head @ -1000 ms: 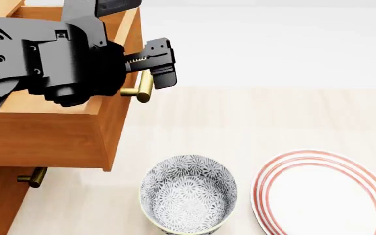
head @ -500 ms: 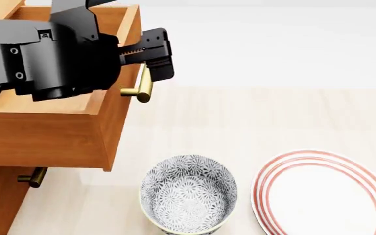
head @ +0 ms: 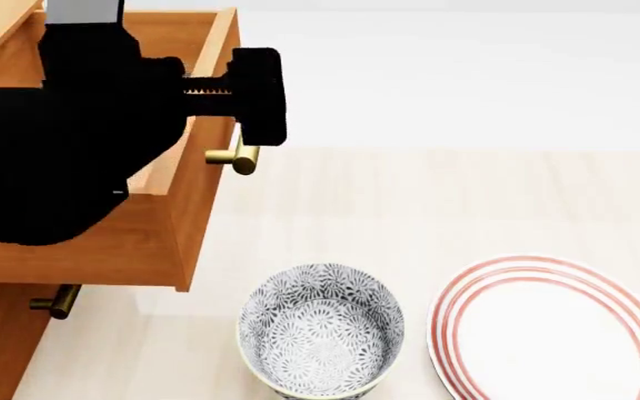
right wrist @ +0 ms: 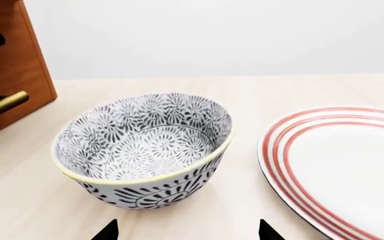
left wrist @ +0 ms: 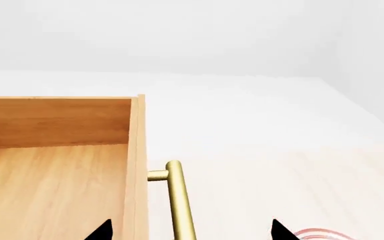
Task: Open the top drawer of the cabinet.
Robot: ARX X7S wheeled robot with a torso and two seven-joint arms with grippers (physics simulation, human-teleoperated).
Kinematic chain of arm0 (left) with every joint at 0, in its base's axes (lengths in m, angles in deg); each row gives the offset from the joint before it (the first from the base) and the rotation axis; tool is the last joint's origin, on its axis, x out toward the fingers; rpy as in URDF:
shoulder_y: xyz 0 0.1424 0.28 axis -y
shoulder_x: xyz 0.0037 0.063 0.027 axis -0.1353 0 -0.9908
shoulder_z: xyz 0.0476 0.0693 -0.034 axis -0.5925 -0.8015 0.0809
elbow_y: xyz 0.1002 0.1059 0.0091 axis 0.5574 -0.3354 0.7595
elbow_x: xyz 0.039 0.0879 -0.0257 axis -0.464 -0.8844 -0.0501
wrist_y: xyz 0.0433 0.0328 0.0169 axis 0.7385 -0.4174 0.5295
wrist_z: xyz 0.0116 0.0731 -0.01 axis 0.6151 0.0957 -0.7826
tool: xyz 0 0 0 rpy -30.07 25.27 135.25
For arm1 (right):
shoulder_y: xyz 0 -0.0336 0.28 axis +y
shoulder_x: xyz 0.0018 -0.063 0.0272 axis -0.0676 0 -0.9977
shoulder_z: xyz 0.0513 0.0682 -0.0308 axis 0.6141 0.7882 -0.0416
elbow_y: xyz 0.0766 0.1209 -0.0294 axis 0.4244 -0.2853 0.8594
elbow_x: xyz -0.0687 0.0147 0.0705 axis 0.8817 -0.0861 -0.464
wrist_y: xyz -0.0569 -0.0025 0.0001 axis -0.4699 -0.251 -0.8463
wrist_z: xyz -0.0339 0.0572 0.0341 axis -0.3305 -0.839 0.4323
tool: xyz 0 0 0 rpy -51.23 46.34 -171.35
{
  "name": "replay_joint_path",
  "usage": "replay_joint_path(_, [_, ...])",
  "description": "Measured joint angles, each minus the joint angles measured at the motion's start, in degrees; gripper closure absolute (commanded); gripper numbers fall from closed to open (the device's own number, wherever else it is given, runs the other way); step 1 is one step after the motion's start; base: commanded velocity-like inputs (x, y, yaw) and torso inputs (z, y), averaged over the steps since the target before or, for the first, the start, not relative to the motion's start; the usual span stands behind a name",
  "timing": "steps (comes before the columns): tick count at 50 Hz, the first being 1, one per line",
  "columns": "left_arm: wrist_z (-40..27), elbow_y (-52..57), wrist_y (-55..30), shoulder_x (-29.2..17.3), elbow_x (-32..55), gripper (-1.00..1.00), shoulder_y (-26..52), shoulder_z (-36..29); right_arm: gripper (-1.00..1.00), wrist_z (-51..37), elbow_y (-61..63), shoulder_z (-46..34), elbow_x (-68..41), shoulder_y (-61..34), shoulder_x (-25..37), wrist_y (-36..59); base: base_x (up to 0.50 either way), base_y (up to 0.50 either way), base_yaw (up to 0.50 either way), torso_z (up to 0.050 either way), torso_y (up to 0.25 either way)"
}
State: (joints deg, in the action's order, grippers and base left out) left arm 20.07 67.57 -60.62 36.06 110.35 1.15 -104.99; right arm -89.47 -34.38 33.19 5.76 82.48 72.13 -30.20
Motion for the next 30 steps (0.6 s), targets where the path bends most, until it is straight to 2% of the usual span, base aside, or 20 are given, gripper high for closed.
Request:
replay_joint_path(20, [-3.89,24.63,3.42,-7.25,-8.21,-1.00,-5.87,-1.99,-1.00,-0.13,-0.04,-0.39,0.09,-0.01,0.12,-0.07,0.00,0.00,0.00,0.000,0.000])
replay_joint_path(30, [-5.09,36.43,4.21,-10.47,-15.14,-1.00,-9.36,-4.77,-1.00,-0.25,-0.17,-0.47,0.02,-0.15,0.12,-0.04,0.00,0.00,0.00,0.000,0.000])
